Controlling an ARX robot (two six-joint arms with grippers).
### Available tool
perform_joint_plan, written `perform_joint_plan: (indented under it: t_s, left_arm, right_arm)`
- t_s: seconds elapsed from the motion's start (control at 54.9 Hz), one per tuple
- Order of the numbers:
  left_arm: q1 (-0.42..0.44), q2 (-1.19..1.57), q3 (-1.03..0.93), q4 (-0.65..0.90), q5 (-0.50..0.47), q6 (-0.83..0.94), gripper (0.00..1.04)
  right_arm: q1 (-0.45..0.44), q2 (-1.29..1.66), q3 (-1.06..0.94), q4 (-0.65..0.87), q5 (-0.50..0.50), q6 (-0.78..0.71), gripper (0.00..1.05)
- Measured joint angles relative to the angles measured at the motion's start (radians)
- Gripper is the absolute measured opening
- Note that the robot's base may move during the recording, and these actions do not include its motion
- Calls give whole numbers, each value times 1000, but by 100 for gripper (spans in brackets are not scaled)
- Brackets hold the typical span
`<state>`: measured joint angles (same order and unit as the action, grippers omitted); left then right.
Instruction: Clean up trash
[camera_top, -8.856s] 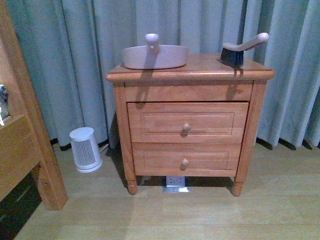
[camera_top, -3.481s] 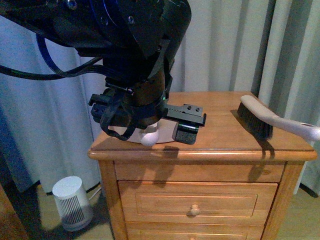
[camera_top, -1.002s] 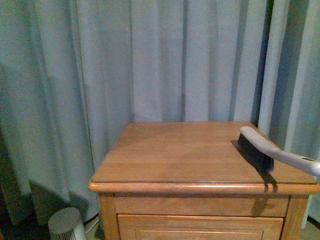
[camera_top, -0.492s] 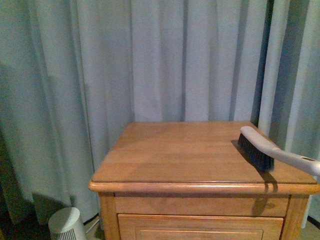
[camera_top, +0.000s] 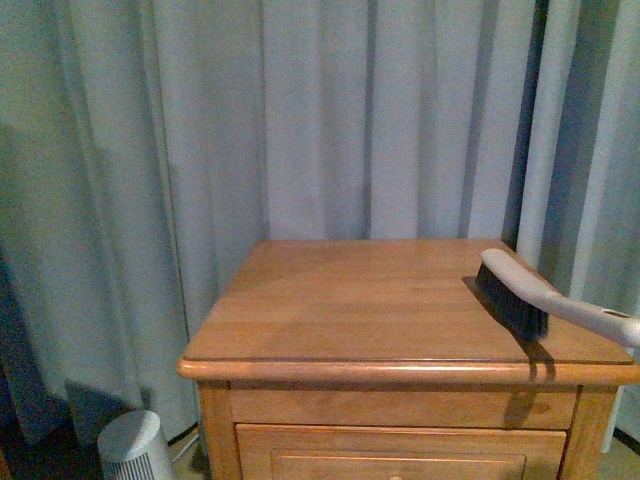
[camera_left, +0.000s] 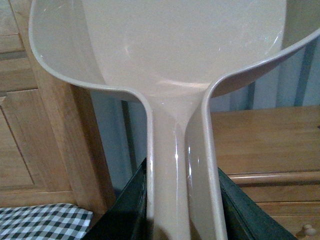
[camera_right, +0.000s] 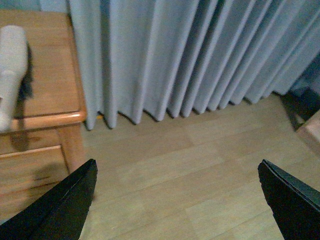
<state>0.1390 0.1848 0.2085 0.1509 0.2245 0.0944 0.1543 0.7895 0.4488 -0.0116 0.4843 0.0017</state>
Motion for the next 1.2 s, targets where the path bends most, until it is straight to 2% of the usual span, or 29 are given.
perform_joint_plan:
  t_s: [0.273, 0.492, 0.711, 1.203]
  left_arm:
    - [0, 0, 0, 0, 0, -1, 28]
    - [0, 0, 0, 0, 0, -2, 28]
    - [0, 0, 0, 0, 0, -3, 28]
    - [0, 0, 0, 0, 0, -3, 28]
  right_arm:
    - [47, 462, 500, -280, -171, 119, 97]
    - [85, 743, 786, -413, -222, 194, 97]
    - [98, 894, 826, -441, -249, 251, 97]
    - [98, 1032, 863, -367, -294, 307, 97]
